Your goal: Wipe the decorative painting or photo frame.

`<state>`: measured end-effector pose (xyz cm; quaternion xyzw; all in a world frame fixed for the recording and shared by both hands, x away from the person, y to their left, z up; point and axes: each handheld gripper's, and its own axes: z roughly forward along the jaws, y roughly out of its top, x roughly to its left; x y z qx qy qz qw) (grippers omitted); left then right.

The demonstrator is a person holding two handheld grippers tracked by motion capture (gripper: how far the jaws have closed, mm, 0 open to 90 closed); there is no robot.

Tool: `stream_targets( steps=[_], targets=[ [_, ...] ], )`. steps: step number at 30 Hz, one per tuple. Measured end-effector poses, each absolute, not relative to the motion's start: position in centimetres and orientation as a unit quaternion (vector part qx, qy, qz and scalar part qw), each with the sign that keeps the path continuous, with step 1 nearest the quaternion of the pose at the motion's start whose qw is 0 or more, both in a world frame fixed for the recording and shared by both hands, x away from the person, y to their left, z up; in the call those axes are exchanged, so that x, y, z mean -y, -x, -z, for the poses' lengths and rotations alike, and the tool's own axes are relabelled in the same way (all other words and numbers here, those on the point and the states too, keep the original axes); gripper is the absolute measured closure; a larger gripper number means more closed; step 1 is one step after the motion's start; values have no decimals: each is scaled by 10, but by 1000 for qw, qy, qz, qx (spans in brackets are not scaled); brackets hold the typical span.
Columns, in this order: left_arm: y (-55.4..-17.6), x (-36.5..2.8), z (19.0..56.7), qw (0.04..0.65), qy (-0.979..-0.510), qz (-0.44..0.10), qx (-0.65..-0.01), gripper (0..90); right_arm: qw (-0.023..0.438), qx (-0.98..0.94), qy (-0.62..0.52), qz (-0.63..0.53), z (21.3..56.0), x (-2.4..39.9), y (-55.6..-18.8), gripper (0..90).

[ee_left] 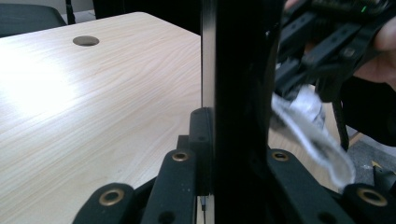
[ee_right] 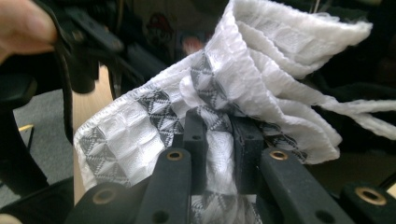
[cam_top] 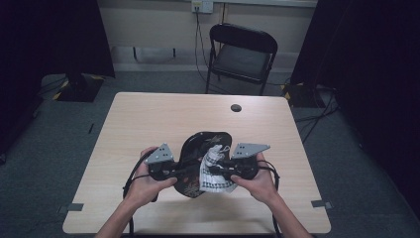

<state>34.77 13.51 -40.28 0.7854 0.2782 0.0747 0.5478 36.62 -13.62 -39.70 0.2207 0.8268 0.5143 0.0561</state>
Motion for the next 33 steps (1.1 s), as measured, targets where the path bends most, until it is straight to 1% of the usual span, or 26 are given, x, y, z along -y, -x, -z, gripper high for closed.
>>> stream_targets(
  steps=[9, 21, 23, 26, 33],
  targets=[
    [-349, -138, 403, 547, -783, -79, -285, 804, 38, -840, -220, -495, 417, 131, -368, 793],
    [-351, -142, 403, 548, -779, -81, -293, 801, 9, -863, -223, -453, 454, 121, -369, 793],
    [-352, -144, 403, 547, -779, -81, -295, 800, 14, -869, -232, -437, 463, 122, -371, 793],
    [-352, -144, 403, 548, -778, -82, -296, 798, 19, -870, -239, -431, 464, 126, -374, 792],
    [-352, -145, 403, 548, -778, -78, -297, 790, 41, -858, -290, -422, 469, 154, -389, 793]
  ],
)
